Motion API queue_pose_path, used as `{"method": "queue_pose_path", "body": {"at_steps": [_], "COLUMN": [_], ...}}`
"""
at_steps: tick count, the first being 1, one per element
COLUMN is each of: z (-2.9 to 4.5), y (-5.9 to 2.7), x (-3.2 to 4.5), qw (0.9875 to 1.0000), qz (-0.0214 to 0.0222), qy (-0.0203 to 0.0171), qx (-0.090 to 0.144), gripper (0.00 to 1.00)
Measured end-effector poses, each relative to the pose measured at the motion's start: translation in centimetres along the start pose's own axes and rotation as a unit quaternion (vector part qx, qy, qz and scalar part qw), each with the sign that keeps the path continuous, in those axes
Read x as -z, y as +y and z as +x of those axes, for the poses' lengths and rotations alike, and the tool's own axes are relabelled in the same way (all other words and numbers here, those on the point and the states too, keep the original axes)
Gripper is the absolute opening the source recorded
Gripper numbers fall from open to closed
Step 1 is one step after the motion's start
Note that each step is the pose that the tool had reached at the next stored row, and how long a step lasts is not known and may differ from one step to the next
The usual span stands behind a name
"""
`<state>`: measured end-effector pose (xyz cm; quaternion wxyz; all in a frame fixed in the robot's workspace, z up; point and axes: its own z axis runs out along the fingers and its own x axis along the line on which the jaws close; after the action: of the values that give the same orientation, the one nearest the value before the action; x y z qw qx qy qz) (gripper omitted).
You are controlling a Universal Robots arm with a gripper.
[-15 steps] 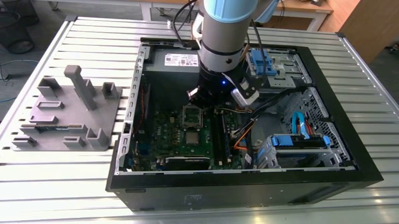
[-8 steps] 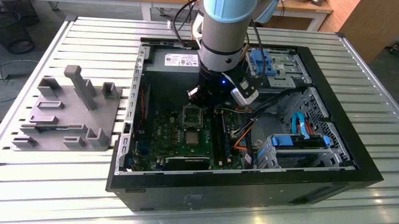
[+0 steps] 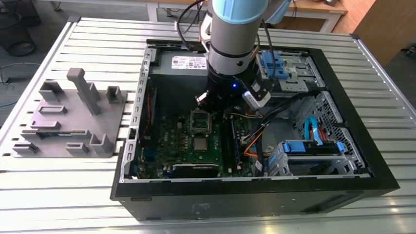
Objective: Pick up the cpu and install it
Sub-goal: 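Close the cpu cover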
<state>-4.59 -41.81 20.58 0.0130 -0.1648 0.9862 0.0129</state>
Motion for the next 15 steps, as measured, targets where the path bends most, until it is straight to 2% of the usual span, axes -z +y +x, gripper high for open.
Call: {"method": "queue_pose_path", "body": {"at_steps": [5, 15], "z": [0.06, 0.62], "y": [0.02, 0.23], "x": [0.0, 0.02], "qw": [1.0, 1.0], "qz": [0.0, 0.0], "qy": [0.0, -0.0005], "qx": [0.0, 0.0], "gripper": [0.11, 0.11]}}
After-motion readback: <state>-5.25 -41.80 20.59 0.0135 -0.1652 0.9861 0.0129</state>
